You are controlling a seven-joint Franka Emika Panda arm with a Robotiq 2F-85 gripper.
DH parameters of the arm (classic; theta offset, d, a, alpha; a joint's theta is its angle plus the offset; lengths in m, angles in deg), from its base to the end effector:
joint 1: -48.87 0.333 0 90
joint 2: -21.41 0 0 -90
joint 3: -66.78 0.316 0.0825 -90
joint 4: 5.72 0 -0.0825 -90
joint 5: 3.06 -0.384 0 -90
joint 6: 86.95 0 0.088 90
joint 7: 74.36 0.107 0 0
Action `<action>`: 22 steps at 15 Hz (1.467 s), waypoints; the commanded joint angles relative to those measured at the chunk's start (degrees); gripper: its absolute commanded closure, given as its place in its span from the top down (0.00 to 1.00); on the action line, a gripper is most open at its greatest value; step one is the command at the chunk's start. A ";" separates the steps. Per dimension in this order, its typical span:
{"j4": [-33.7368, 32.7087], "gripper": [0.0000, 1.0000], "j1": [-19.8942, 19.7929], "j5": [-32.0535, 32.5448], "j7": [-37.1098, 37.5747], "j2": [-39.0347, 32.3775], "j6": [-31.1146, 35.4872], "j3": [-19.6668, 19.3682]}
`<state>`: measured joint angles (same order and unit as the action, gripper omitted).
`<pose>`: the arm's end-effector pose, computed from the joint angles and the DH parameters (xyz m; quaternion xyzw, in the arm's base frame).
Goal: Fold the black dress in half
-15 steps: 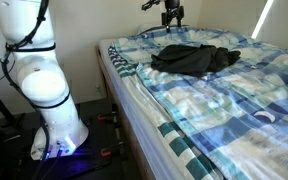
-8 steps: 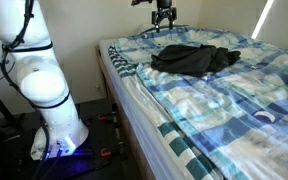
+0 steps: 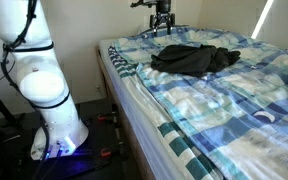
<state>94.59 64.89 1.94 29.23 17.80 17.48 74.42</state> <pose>0.5382 0.2261 0.5252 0.7726 -0.6337 0.0363 0.0127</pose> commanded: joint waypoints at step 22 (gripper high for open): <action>32.50 1.00 -5.44 -6.61 21.09 11.07 23.47 2.80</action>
<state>123.92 60.43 -6.95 46.91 25.18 39.34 76.51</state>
